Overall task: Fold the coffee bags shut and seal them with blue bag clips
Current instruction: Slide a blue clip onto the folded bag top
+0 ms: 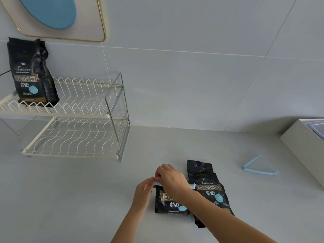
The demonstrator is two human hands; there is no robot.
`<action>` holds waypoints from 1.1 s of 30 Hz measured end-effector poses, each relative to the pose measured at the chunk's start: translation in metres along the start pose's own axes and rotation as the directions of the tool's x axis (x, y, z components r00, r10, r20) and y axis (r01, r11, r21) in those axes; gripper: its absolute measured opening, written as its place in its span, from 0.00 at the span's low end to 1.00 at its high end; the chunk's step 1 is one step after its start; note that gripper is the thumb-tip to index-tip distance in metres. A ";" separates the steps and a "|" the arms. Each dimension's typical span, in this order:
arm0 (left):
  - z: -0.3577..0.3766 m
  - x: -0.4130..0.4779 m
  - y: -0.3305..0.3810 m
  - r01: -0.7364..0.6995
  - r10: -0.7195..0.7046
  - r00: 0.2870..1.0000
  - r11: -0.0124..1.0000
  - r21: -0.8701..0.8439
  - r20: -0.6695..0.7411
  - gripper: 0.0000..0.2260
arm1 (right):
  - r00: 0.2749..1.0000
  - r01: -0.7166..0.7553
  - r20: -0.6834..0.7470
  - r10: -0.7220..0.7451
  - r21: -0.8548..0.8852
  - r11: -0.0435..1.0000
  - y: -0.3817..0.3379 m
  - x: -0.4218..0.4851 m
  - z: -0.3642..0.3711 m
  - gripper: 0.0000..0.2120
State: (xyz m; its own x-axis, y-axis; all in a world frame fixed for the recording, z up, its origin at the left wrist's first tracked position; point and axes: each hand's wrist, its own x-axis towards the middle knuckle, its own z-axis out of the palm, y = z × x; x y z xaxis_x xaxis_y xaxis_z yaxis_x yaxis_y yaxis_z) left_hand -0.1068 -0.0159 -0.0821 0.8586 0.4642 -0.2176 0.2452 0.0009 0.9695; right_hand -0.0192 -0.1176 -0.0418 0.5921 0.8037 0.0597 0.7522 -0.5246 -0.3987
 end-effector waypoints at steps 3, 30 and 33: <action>0.003 -0.004 -0.002 0.000 0.000 1.000 1.000 -0.001 0.008 0.19 | 1.000 0.005 -0.021 -0.005 0.006 1.000 0.001 -0.006 0.003 0.08; 0.007 -0.006 -0.012 0.078 -0.073 0.995 0.994 -0.075 0.064 0.12 | 0.996 -0.039 -0.073 0.056 0.215 0.976 0.000 -0.017 -0.009 0.02; 0.007 -0.006 -0.011 0.088 -0.082 0.994 0.993 -0.078 0.074 0.11 | 0.997 -0.045 -0.056 0.057 0.201 0.978 0.001 -0.016 -0.011 0.02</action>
State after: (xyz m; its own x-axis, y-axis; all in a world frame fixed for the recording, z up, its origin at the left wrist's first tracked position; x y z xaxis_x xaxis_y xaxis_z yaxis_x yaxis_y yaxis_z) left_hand -0.1113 -0.0249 -0.0919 0.8667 0.3955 -0.3041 0.2837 0.1108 0.9525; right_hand -0.0243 -0.1345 -0.0329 0.6493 0.7554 0.0881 0.6514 -0.4925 -0.5772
